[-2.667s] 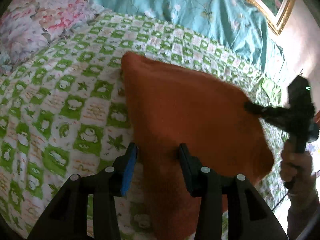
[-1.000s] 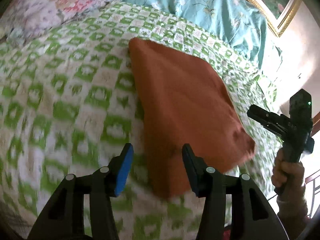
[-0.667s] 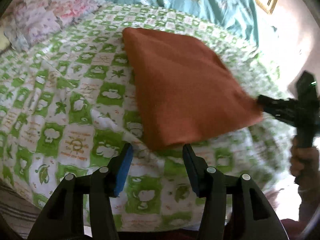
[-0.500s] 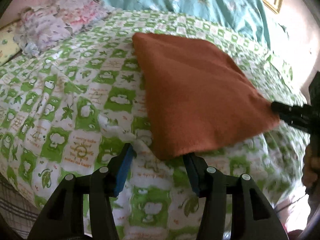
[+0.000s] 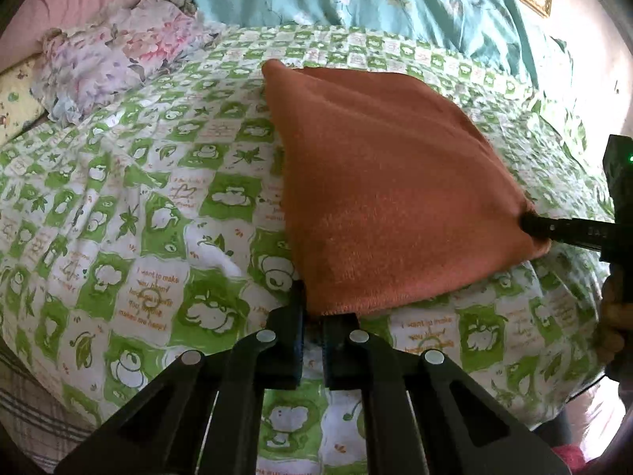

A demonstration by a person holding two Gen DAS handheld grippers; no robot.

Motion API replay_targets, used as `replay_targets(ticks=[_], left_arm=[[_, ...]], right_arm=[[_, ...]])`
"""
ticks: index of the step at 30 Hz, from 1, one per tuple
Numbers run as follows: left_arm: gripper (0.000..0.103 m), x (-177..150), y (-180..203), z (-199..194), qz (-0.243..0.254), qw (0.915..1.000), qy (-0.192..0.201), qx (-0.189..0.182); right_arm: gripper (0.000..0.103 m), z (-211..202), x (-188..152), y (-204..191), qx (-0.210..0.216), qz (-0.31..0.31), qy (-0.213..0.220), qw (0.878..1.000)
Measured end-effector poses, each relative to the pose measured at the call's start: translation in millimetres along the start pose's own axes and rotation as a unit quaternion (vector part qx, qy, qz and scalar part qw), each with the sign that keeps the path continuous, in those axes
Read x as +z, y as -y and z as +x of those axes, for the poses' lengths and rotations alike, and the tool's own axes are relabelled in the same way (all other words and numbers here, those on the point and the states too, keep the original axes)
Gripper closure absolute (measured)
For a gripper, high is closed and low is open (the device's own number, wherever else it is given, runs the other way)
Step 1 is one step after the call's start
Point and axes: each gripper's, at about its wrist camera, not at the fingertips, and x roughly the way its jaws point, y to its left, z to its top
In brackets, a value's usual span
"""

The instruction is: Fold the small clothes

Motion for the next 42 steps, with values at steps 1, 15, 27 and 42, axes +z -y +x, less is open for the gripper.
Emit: replay_targets(ticks=[1,15,27,42], left_arm=[[0.098,1,-2,-2,-0.002,1.0,-0.003,-0.006],[0.093,31,-4,-39,-0.011,0.9888,0.033,-0.145],[0.093,17,-12,3,-0.024,0.9914,-0.035,-0.124],[0.058,12,-10,-31,-0.038,0.9938,-0.012,-0.104]], right_arm=[[0.098,-3,0,0,-0.002,0.001,0.005,1.0],[0.08,-48,25,-30,0.059,-0.014,0.059,0.996],[0.08,1,17,-23,0.02,-0.026,0.005,0.999],[0.06,-49,-12,-41,0.023,-0.029,0.049,0.998]])
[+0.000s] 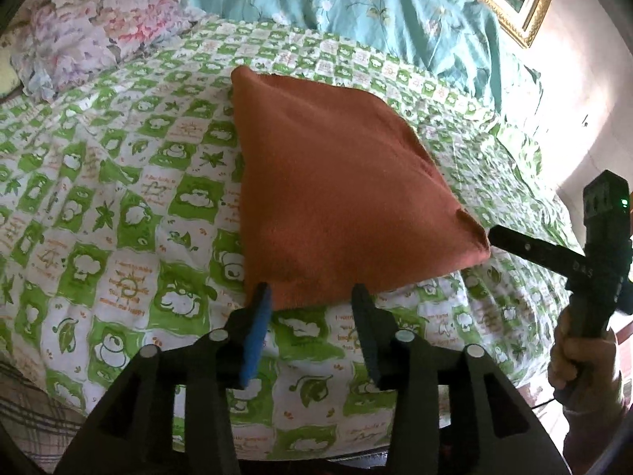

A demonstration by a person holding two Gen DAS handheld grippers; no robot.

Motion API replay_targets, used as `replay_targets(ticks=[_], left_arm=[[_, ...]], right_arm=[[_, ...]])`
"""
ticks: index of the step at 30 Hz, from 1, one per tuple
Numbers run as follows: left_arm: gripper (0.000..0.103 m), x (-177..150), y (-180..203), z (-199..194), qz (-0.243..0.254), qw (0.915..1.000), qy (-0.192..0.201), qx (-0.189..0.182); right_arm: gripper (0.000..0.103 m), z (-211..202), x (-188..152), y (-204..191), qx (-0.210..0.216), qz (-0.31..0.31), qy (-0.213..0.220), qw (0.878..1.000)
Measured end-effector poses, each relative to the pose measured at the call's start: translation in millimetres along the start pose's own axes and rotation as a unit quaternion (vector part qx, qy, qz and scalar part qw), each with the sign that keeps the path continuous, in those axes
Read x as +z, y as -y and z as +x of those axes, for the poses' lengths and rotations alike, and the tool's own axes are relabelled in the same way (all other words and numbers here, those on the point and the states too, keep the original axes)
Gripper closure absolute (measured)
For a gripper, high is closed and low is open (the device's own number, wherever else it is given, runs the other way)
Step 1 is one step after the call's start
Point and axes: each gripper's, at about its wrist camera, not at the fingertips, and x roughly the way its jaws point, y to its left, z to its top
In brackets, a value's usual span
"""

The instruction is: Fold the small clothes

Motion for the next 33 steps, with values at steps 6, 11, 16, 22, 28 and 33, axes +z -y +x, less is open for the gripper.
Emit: replay_targets(ticks=[6,11,16,22,28,33], left_arm=[[0.046,-1,4,-12,0.008,0.9998,0.008,0.018],[0.029,-5,1,-25,0.005,0.9994,0.018,0.03],[0.022,-8,-3,-31,0.007,0.9986,0.023,0.046],[0.02,-10,-4,-33,0.008,0.9961,0.017,0.086],[0.018,-13,-1,-35,0.025,0.9937,0.021,0.107],[0.014,-11,0,-32,0.029,0.9934,0.021,0.109]], right_arm=[[0.05,-11,-9,-13,-0.001,-0.017,0.007,1.0],[0.036,-18,-17,-25,-0.012,-0.043,0.012,0.999],[0.025,-24,-24,-33,-0.018,-0.057,0.015,0.998],[0.016,-22,-28,-36,-0.014,-0.058,0.003,0.998],[0.012,-19,-33,-41,-0.017,-0.071,-0.009,0.997],[0.01,-13,-29,-43,-0.019,-0.078,-0.015,0.997]])
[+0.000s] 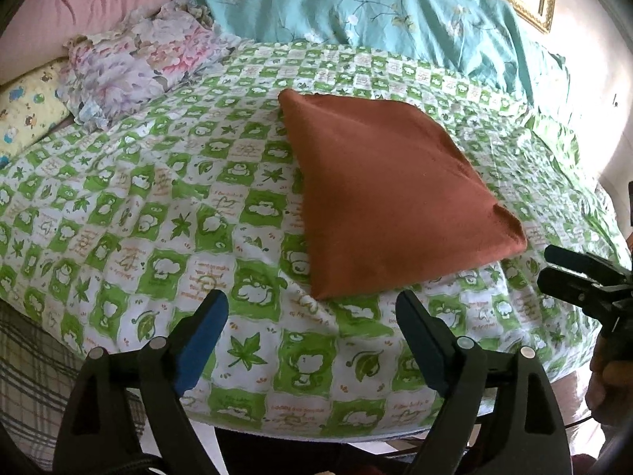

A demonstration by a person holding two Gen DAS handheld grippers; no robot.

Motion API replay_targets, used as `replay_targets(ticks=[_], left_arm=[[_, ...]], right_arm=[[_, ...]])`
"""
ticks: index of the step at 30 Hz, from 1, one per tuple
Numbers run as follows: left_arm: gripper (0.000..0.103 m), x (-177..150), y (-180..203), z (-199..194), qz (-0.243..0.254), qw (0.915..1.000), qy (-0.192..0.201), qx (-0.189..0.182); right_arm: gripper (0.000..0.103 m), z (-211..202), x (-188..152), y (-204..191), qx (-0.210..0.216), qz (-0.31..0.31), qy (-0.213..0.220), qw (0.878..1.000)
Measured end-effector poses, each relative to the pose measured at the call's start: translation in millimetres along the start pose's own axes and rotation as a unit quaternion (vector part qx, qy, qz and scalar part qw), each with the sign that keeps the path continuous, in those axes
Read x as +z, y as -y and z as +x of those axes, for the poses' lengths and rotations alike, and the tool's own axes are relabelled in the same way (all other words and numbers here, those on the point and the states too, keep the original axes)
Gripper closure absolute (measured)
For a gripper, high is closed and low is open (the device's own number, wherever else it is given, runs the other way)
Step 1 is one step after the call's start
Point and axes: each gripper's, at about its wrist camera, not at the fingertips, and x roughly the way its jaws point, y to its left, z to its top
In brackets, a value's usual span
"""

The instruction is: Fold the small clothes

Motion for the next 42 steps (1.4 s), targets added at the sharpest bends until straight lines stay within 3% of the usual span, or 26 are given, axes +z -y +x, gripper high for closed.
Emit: replay_targets(ticks=[7,22,42], left_arm=[[0.012,14,4,11,0.009,0.9992,-0.02,0.033],[0.007,42,27,23,0.054,0.9956,-0.015,0.075],[0.005,68,23,48,0.045,0.9955,-0.011,0.082]], right_arm=[[0.006,7,16,-6,-0.005,-0.024,-0.006,1.0],[0.005,26,43,-3,-0.011,-0.036,-0.018,0.999],[0.001,49,61,6,-0.008,-0.035,-0.032,0.999]])
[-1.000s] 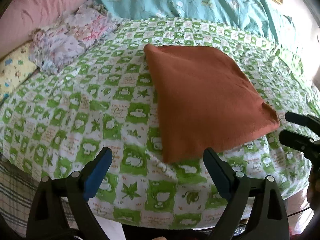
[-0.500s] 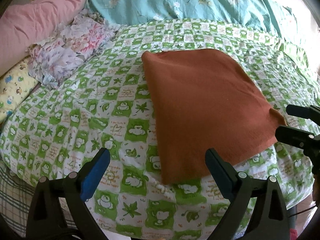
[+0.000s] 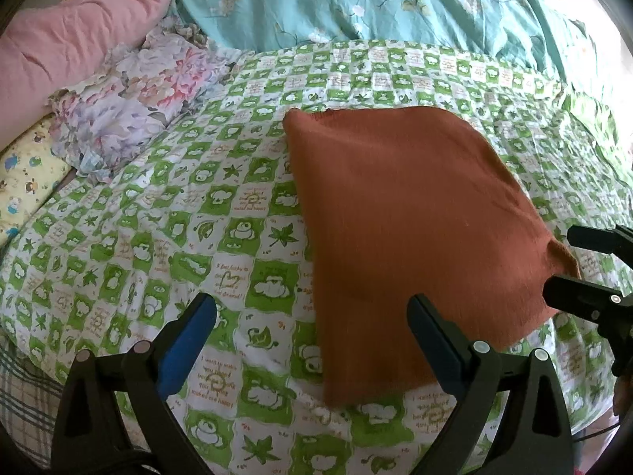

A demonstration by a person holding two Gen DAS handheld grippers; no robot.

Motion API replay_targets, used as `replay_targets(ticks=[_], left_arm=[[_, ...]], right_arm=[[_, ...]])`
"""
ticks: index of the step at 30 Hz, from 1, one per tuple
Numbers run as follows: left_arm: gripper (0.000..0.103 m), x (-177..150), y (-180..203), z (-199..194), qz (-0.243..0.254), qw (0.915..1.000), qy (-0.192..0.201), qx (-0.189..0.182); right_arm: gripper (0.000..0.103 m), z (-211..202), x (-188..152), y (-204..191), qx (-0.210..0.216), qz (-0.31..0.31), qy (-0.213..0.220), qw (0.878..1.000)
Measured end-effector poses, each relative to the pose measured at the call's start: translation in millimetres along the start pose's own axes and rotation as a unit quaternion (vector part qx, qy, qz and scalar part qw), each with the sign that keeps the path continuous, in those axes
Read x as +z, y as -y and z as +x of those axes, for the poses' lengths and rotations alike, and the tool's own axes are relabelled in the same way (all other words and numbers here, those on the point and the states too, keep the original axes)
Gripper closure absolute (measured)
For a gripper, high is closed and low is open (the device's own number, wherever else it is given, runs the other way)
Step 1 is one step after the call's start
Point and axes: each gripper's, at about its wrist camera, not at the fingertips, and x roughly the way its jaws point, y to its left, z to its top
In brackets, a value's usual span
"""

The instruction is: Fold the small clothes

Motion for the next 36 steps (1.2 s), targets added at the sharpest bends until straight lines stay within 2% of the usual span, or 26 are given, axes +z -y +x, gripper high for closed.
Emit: replay_targets(ticks=[36], left_arm=[[0.005,11,4,13,0.003,1.0,0.0,0.004]], right_arm=[[0.001,13,13,0,0.008,0.004,-0.009,1.0]])
